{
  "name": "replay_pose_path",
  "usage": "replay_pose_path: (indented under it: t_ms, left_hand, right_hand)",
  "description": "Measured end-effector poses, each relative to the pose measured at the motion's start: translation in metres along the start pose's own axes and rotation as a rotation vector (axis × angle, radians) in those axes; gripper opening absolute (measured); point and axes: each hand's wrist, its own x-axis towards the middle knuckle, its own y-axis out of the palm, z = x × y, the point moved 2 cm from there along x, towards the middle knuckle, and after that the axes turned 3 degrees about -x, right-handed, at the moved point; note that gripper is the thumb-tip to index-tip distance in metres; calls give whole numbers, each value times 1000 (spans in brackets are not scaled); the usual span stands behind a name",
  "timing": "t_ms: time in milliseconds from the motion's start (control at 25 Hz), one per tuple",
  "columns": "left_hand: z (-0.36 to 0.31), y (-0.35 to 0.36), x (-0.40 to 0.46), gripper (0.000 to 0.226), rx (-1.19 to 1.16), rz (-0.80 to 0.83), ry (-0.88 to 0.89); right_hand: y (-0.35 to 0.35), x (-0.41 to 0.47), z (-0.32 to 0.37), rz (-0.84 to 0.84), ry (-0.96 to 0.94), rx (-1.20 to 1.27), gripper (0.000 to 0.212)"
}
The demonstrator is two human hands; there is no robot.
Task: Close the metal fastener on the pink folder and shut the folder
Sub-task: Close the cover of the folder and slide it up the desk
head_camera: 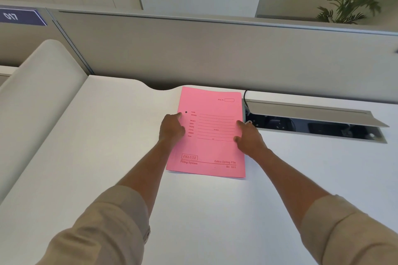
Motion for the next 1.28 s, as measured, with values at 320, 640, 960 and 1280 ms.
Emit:
replay_pose_path:
  t_ms: [320,640,960,1280]
  left_hand:
    - [-5,-1,-1,58,68,7,-13]
    - [-28,32,-16,53,255,43,373]
    - [-17,77,-19,62,397,43,394]
    - [-9,92,-24,62,401,-63,415]
  right_hand:
    - [7,-4,9,-58,66,-8,38]
    - [20,2,39,-210,-63,-108,48]
    - [55,12,43,-113,-111,-195,65]
    - [67,9,44,-185,-104,-213,63]
